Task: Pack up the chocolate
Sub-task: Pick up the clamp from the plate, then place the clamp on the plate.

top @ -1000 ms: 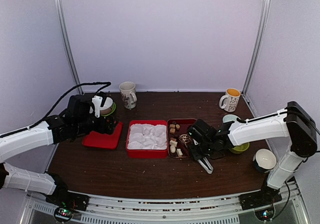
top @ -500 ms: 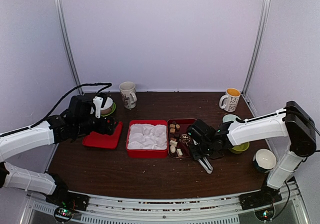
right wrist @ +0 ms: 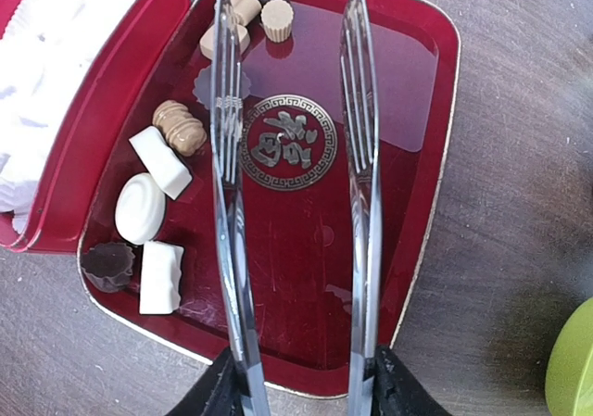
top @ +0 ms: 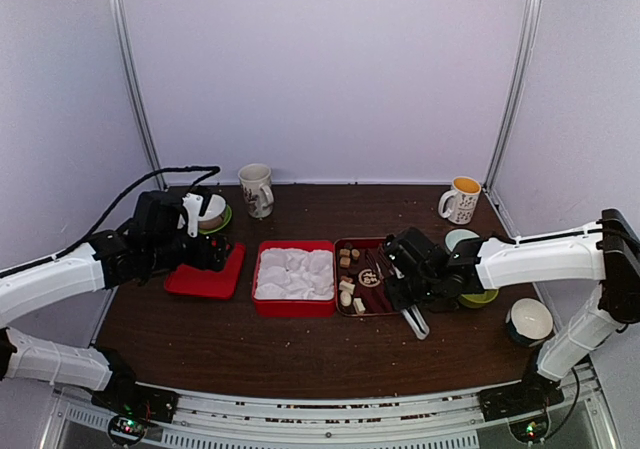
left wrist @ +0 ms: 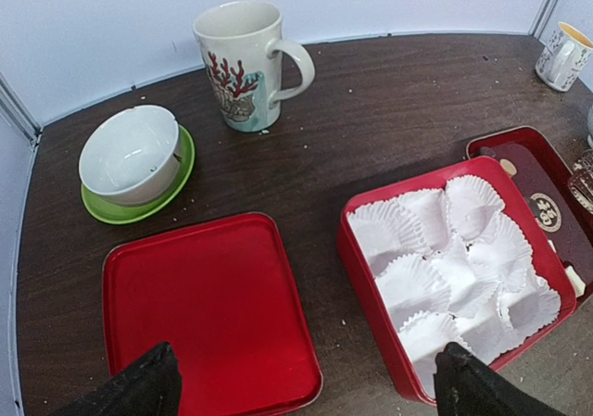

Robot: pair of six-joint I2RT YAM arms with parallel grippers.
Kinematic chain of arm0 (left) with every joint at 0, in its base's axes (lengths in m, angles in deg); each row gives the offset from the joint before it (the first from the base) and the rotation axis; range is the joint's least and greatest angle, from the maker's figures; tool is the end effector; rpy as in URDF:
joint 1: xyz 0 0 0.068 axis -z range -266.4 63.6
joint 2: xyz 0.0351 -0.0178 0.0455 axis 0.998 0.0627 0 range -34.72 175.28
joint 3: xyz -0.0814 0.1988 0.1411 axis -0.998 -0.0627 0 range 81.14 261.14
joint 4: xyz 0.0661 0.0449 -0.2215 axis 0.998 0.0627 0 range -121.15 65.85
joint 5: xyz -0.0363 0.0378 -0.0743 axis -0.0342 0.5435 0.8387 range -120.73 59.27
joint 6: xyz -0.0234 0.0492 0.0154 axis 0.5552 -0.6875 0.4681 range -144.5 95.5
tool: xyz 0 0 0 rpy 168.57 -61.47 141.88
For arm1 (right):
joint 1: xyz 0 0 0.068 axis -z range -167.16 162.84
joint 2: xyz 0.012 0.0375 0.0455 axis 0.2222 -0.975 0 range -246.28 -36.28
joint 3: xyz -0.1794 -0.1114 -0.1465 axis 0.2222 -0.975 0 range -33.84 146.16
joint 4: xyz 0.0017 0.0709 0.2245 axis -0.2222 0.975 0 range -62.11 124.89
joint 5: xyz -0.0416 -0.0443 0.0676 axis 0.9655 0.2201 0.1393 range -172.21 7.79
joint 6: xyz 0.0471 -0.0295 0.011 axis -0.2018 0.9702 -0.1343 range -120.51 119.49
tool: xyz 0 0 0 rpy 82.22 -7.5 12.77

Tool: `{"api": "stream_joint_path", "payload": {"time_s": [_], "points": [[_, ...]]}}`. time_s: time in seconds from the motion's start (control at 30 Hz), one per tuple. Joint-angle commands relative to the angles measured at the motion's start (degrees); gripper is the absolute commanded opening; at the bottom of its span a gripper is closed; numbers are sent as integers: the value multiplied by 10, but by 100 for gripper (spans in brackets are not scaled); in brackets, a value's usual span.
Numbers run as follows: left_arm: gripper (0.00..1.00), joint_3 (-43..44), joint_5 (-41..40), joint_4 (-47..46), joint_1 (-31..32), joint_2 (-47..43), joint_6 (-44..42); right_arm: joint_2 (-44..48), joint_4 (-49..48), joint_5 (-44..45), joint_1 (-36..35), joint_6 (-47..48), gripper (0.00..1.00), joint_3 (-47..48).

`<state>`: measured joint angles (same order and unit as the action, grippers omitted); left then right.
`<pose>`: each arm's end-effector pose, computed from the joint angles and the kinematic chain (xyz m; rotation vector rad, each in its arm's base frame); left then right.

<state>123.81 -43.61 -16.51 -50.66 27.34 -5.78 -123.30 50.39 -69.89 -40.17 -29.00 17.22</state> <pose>0.1854 -0.1225 0.2539 0.1915 2.1553 -0.3085 0.1734 0.2162 0.1859 -0.4702 2.5337 0.2641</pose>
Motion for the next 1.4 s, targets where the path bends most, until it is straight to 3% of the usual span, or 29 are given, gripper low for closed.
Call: {"api": "stream_joint_path", "payload": {"time_s": [0.0,0.43,0.63,0.83,0.93,1.07,1.37], "points": [[98,17,-5,-8,2,-14,6,-9,-18,25,-3,-1,43,3],[98,18,1,-14,2,-5,8,-91,-71,46,-1,-29,48,21],[98,17,1,-16,1,-5,11,-84,-75,38,-1,-31,63,11],[98,14,3,-18,2,-6,10,-54,-60,27,-1,-32,66,-5],[98,14,4,-19,1,-6,10,-41,-51,21,-2,-37,75,-15],[98,14,7,-21,2,-6,10,-26,-46,13,-2,-40,66,-33],[98,11,7,-20,2,-10,9,-40,-45,-13,-4,-41,59,-35]]}}
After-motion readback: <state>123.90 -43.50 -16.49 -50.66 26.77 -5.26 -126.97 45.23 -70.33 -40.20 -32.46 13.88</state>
